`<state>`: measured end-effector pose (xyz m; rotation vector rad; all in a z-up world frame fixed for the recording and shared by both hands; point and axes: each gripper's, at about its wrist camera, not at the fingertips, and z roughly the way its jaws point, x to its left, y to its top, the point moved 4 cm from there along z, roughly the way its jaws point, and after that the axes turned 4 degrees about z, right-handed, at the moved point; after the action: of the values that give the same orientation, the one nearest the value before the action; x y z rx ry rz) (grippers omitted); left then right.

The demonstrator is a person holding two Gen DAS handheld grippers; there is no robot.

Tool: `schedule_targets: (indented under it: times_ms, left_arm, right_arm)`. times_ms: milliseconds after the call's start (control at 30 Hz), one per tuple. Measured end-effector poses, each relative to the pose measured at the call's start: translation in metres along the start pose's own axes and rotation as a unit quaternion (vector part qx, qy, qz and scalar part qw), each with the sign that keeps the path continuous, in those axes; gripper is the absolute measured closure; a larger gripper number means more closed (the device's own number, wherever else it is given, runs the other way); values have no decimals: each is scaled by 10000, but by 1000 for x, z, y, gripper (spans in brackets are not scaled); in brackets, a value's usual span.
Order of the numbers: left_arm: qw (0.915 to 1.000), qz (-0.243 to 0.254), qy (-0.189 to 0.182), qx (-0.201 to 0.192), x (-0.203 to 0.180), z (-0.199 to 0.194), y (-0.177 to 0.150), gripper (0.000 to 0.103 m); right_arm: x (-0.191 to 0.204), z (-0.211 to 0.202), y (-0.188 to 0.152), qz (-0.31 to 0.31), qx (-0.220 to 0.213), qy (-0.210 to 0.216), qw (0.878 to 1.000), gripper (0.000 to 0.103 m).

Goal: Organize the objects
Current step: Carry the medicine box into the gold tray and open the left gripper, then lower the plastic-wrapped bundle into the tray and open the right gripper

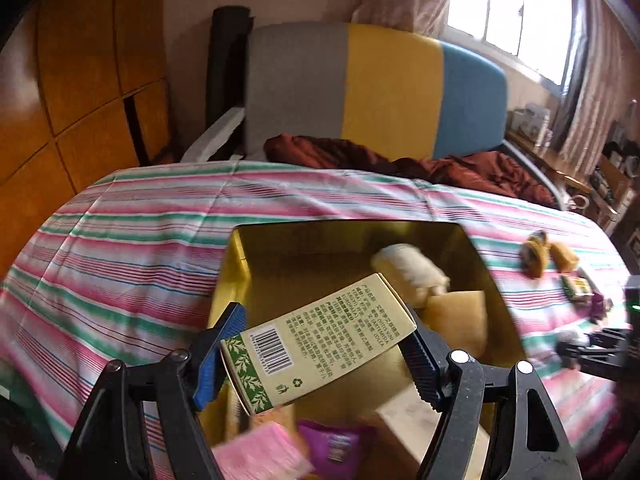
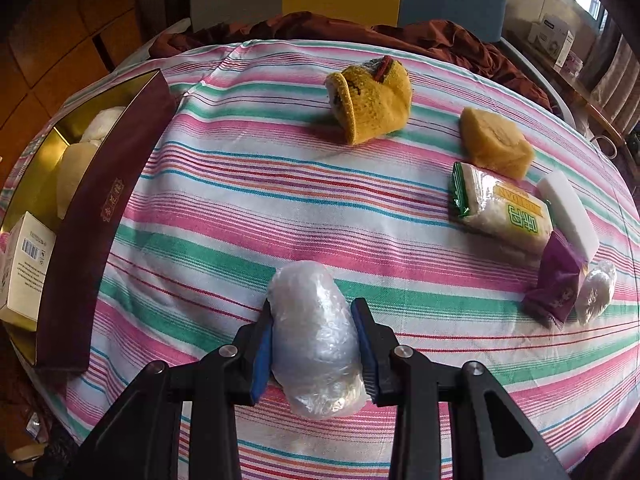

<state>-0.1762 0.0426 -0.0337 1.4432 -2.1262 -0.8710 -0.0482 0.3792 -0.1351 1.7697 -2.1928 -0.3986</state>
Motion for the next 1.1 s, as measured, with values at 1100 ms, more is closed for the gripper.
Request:
schedule_targets:
  times_ms: [1100]
  left_arm:
    - [9982, -314, 124, 504, 31, 47, -12, 23]
  right_arm:
    - [10, -1, 5, 260, -40, -164, 9995, 67]
